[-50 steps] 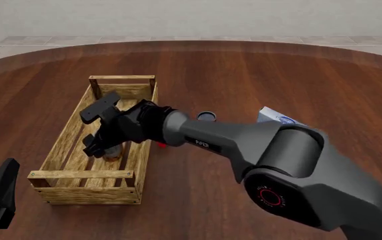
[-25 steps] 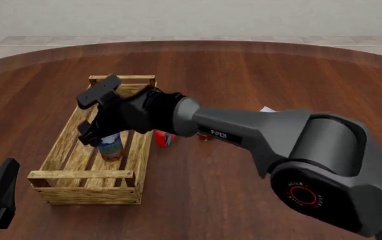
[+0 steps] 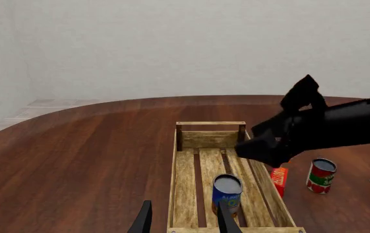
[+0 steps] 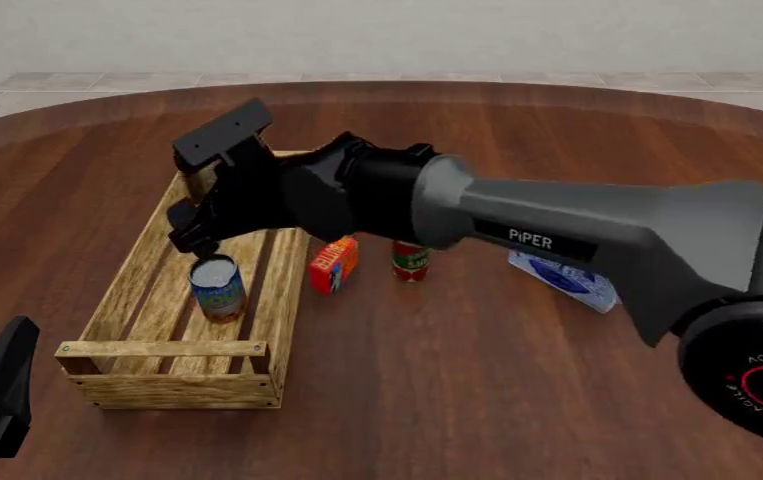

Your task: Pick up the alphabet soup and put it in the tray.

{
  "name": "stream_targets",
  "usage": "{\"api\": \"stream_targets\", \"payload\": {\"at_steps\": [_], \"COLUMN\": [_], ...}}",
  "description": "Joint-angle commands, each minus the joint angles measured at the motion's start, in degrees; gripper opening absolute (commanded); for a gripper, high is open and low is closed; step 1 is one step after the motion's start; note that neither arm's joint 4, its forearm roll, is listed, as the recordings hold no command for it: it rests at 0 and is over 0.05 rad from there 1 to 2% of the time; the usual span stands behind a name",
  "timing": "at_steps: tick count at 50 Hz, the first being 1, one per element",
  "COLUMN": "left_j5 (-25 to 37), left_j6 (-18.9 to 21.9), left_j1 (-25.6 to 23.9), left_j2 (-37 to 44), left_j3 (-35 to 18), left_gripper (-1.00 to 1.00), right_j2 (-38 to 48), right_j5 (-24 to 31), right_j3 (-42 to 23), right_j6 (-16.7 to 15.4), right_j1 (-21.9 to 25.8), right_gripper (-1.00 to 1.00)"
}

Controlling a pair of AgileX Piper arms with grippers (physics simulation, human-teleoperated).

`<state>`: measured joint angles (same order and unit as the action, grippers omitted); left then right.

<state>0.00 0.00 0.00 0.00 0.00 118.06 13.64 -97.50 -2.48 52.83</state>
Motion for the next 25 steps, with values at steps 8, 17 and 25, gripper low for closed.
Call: {"api": "stream_targets", "payload": {"at_steps": [8,17,25], "left_j5": [0.0,0.0,0.0], "left_j6": [0.0,0.0,0.0], "left_j1": [0.0,0.0,0.0], "left_j2": [0.0,0.0,0.0], "left_j3": [0.0,0.0,0.0], "left_gripper": [1.0,1.0,1.0], "right_j2": [-8.8,-14.4,-19.2], "right_j5": [-4.8,-7.8,-11.1], "right_j3": [9.1,14.8,20.2], "right_j6": [0.4,0.6,0.5], "right_j1": [-0.1,0.3,-0.6], "right_gripper": [1.0,1.0,1.0]}}
